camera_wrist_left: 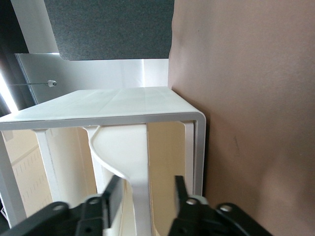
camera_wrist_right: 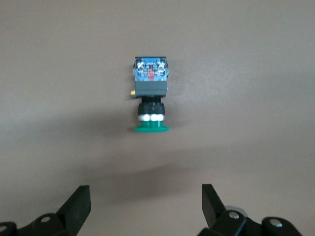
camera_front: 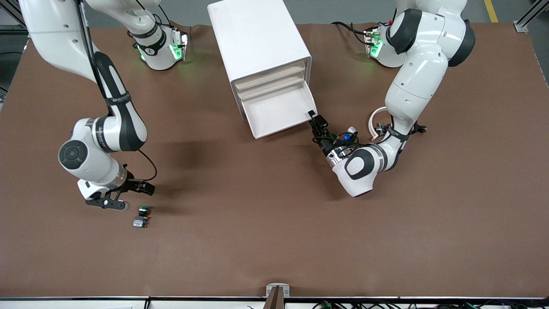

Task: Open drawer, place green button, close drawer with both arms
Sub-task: 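Grasp the green push button with the right gripper while the left gripper withdraws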

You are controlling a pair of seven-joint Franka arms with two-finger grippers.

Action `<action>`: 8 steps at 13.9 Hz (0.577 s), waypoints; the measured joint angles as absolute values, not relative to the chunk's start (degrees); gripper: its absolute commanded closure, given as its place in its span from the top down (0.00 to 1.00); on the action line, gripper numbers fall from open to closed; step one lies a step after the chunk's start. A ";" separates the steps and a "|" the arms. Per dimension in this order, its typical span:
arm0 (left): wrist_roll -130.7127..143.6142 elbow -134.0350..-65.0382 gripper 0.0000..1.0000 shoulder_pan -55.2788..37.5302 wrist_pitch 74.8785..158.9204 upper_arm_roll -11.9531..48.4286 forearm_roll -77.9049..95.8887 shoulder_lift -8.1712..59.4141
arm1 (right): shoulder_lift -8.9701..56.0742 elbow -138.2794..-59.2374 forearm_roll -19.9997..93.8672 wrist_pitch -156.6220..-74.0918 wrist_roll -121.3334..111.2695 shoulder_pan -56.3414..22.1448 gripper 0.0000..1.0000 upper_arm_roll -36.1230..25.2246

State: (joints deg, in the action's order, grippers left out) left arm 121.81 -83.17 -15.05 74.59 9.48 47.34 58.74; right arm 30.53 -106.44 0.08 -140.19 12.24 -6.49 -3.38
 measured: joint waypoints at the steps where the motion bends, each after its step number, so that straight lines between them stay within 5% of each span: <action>1: 121.03 -82.74 1.00 -14.92 74.63 9.44 47.16 58.74 | 32.33 -105.21 0.08 -140.95 12.24 -6.46 1.00 -3.51; 8: 106.04 -75.00 1.00 -9.48 74.48 9.40 35.93 58.02 | 40.73 -95.47 0.08 -141.11 12.24 -6.34 1.00 -3.87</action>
State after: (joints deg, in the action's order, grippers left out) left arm 106.04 -75.00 -9.48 74.48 9.40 35.93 58.02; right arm 40.73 -95.47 0.08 -141.11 12.24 -6.34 -3.87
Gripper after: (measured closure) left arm 0.000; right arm 0.000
